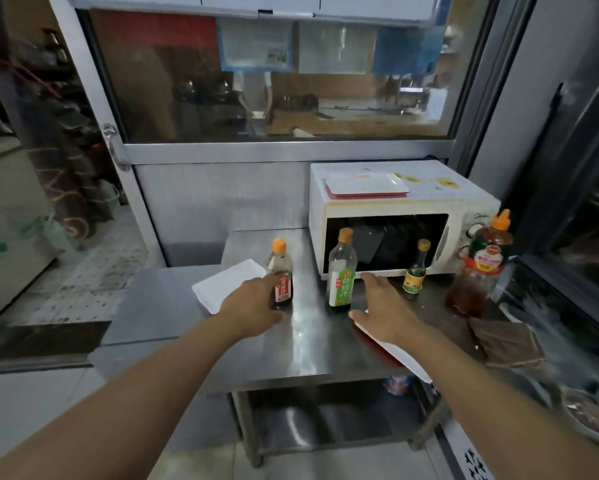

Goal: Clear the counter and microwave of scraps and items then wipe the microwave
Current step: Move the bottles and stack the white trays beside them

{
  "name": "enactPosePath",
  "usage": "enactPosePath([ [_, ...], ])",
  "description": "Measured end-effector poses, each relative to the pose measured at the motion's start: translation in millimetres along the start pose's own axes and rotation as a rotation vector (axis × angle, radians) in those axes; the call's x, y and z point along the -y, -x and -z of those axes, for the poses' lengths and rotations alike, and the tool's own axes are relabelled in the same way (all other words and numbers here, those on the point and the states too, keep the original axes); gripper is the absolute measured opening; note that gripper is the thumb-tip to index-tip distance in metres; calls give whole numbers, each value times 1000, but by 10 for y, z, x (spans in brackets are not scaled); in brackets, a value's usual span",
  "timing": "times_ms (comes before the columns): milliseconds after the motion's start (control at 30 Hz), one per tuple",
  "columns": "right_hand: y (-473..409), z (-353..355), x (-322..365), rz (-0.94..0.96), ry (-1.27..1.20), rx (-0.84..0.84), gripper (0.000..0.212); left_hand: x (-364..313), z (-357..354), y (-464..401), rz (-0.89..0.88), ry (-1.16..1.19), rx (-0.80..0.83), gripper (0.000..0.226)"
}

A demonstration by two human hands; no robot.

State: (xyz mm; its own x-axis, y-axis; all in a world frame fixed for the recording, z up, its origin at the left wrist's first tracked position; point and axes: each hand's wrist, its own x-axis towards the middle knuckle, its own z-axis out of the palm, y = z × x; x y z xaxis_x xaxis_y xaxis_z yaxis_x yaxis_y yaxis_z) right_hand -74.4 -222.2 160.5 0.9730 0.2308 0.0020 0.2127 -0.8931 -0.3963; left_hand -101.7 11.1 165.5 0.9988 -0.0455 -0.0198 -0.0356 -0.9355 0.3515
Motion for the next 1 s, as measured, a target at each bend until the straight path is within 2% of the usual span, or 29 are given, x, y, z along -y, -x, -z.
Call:
enactPosePath([
  [233, -733, -239, -203, -61, -4, -39, 62, 238, -188, -610, 100, 32, 26, 60],
  [500, -1252, -647, -398, -149, -208, -104, 90, 524, -467, -1019, 252, 110, 3, 74],
  [667, -1451, -885, -449, -202, -264, -157, 98, 692, -644, -1263, 286, 118, 27, 83],
  [833, -1565, -1077, -398, -261, -340, -237, 106, 853, -798, -1549, 302, 244, -29, 89],
  [900, -1582, -1139, -371, -284, -350, -295, 106, 899, -854, -1644, 281, 284, -47, 86],
  [1000, -1631, -1252, -359, -308, -356, -376, 108, 945, -953, -1760, 201, 353, -66, 68],
])
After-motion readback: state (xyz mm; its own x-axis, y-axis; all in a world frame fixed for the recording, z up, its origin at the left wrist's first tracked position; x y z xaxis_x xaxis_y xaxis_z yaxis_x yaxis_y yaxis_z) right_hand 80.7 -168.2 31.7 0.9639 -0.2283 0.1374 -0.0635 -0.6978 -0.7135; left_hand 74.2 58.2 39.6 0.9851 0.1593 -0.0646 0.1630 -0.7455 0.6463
